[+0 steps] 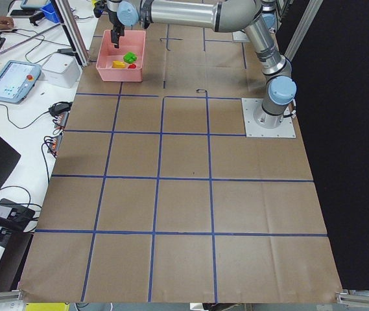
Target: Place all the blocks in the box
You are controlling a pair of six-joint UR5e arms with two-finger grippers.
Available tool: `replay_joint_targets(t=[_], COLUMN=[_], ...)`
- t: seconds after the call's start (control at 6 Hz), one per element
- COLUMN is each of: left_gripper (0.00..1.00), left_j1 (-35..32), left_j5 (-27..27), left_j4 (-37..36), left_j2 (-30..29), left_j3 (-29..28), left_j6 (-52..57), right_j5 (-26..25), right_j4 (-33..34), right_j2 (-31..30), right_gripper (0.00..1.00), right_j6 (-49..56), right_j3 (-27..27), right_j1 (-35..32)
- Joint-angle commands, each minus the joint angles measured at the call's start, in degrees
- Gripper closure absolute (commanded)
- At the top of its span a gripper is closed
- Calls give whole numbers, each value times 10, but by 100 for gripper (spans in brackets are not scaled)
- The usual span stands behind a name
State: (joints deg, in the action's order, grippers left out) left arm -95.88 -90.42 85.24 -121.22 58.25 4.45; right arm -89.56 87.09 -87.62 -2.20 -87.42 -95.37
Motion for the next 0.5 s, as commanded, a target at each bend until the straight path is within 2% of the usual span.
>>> replay_joint_targets(t=[0.0, 0.17, 0.33], left_gripper=[1, 1, 1], left_j1=[38, 43, 70], left_j5=[-1, -2, 8], left_j4=[19, 12, 10], left_j2=[129, 196, 230], left_j3=[130, 202, 236], left_j6=[54, 78, 92], right_j5=[0, 0, 0], right_j4=[0, 0, -1], right_j2=[0, 0, 0], right_gripper=[0, 0, 0], right_j6=[0, -1, -1], right_j3=[-1, -1, -1], right_j1=[0, 1, 2])
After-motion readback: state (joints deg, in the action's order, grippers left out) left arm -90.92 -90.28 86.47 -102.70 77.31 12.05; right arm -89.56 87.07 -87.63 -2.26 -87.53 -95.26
